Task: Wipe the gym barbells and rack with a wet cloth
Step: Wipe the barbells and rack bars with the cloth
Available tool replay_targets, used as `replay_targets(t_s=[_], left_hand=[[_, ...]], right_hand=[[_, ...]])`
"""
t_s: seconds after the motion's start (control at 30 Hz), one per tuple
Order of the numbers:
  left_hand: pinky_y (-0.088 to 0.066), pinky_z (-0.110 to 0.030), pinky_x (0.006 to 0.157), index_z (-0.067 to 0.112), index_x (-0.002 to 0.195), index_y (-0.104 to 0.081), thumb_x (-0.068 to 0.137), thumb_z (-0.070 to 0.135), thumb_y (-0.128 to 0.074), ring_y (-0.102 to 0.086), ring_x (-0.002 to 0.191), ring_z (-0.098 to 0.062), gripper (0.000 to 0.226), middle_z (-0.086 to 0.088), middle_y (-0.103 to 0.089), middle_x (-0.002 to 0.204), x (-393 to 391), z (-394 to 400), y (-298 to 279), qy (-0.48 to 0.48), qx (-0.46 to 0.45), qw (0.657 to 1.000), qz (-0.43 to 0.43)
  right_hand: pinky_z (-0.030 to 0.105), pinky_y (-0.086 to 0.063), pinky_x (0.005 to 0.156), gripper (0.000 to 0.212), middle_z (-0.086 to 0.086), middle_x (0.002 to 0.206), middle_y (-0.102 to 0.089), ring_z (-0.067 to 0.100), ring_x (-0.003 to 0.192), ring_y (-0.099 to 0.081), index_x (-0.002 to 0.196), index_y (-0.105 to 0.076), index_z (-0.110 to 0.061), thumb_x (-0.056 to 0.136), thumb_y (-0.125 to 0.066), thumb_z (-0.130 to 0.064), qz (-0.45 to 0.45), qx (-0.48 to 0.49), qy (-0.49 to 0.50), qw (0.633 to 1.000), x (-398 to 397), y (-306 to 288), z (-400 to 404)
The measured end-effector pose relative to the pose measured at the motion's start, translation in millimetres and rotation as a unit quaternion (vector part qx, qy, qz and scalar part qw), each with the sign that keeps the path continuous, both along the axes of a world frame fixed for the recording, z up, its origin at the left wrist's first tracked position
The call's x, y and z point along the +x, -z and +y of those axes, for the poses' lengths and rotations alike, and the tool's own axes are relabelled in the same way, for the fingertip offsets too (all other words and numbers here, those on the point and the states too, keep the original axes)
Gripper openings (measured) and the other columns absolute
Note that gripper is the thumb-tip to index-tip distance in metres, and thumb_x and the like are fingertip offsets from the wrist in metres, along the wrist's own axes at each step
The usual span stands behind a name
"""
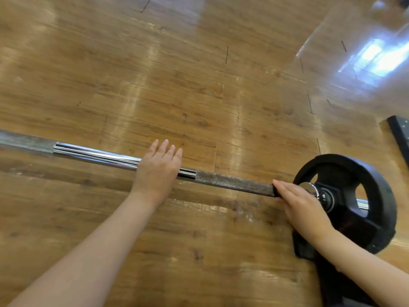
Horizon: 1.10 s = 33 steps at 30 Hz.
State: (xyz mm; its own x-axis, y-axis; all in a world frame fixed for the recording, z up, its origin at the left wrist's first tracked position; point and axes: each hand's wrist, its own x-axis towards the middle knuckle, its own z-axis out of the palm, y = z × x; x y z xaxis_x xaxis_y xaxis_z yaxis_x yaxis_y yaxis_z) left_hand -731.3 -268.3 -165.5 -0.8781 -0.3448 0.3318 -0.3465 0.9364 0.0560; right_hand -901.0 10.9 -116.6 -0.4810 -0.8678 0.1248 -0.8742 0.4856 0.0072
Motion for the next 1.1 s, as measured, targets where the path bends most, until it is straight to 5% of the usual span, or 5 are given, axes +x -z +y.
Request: replay_targets(t_s=[0.2,0.37,0.63,0.87,1.1], left_hand=[[-0.048,-0.058,0.085,-0.008,0.099,-0.069,0.054,-0.014,-0.067,-0.067,0.093,-0.042,0.046,-0.025,-0.070,0.093,-3,0,1,0.004,-0.003,1.000,-0.018],[-0.051,-0.053,0.083,-0.005,0.096,-0.070,0.075,0.003,-0.029,-0.068,0.091,-0.038,0.047,-0.022,-0.071,0.090,-4,-1,1,0.010,-0.023,0.999,-0.029],[-0.048,-0.059,0.083,-0.010,0.099,-0.068,0.048,-0.014,-0.069,-0.066,0.091,-0.045,0.051,-0.029,-0.068,0.092,-1,4,-4,-0.012,-0.006,0.999,-0.040],[-0.046,-0.059,0.087,-0.004,0.099,-0.070,0.049,-0.012,-0.072,-0.065,0.096,-0.042,0.051,-0.024,-0.070,0.097,3,4,-7,-0.016,0.008,0.999,-0.046],[-0.017,-0.050,0.109,0.002,0.136,-0.035,0.073,0.008,-0.060,-0.042,0.132,-0.034,0.068,-0.017,-0.047,0.140,42,8,5,-0.088,0.018,0.995,-0.050]], right_hand=[[0.030,-0.049,0.086,0.029,0.016,0.104,-0.070,0.028,0.091,-0.068,0.106,-0.069,0.003,0.077,-0.068,-0.004,-0.025,-0.140,-0.080,0.987,42,0,-72],[0.038,-0.053,0.083,0.035,0.022,0.110,-0.066,0.034,0.097,-0.066,0.113,-0.064,0.006,0.083,-0.059,-0.012,0.009,-0.074,-0.214,0.974,66,36,-141],[0.038,-0.055,0.081,0.055,0.018,0.115,-0.065,0.031,0.094,-0.066,0.118,-0.063,0.004,0.066,-0.079,0.006,0.034,-0.071,-0.198,0.977,36,36,-88],[0.042,-0.057,0.071,0.052,0.017,0.102,-0.070,0.032,0.085,-0.069,0.110,-0.066,0.005,0.062,-0.085,0.002,-0.005,-0.032,-0.081,0.996,10,9,-30],[0.026,-0.043,0.088,0.040,0.016,0.109,-0.068,0.022,0.102,-0.059,0.110,-0.066,0.004,0.085,-0.051,-0.024,-0.055,-0.158,-0.125,0.978,68,1,-133]])
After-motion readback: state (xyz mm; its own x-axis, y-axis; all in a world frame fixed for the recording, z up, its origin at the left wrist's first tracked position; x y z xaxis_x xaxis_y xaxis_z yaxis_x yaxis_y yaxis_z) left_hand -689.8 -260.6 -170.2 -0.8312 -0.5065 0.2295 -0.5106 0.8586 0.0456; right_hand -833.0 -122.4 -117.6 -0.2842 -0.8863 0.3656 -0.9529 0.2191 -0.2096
